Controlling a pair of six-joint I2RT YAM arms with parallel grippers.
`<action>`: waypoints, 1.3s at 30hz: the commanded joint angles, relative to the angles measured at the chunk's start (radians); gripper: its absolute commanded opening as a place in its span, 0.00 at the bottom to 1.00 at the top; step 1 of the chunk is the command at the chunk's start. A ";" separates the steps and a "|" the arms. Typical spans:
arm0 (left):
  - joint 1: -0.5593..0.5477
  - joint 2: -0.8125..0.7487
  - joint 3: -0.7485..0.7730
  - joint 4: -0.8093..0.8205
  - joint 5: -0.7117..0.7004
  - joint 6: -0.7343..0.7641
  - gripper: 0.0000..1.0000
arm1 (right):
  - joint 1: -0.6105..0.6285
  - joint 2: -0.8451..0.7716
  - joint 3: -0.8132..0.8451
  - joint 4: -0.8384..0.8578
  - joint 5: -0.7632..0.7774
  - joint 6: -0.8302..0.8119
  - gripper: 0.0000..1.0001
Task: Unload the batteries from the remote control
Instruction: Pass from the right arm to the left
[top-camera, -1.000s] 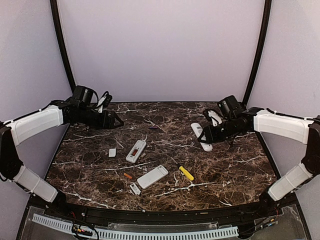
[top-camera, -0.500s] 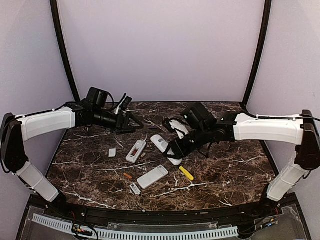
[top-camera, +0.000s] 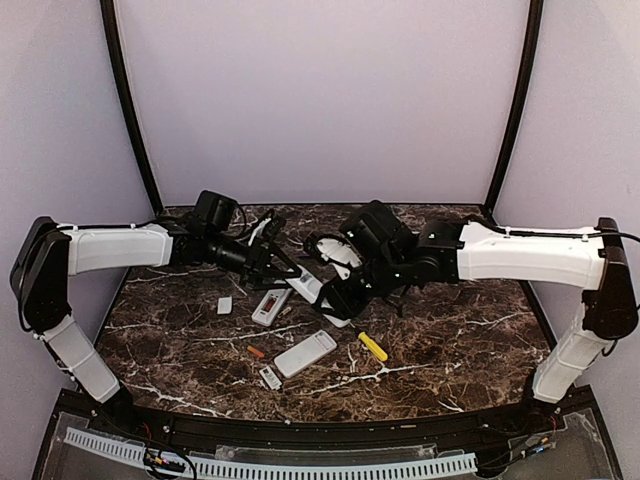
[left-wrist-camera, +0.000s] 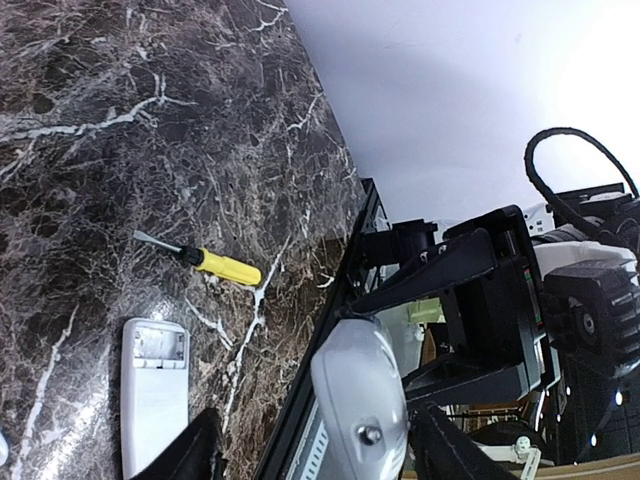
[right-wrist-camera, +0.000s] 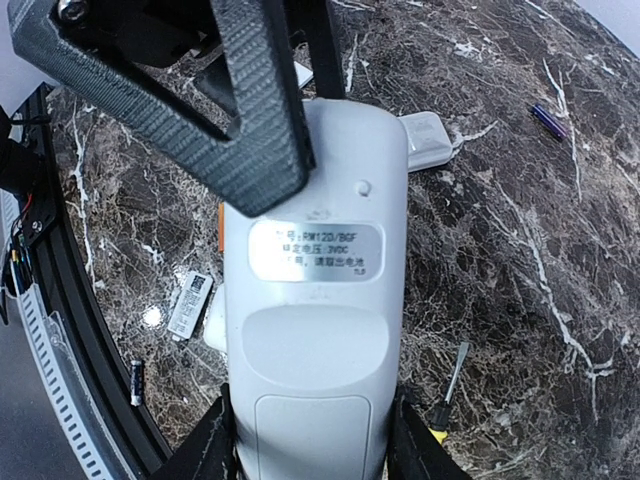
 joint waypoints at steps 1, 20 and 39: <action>-0.015 0.012 -0.020 0.055 0.086 -0.043 0.60 | 0.030 0.028 0.056 -0.005 0.047 -0.056 0.06; -0.031 0.051 -0.023 0.099 0.145 -0.079 0.26 | 0.040 0.056 0.083 -0.035 0.106 -0.114 0.06; -0.031 -0.114 -0.095 0.180 -0.053 -0.036 0.07 | 0.037 -0.139 -0.075 0.165 0.203 0.074 0.81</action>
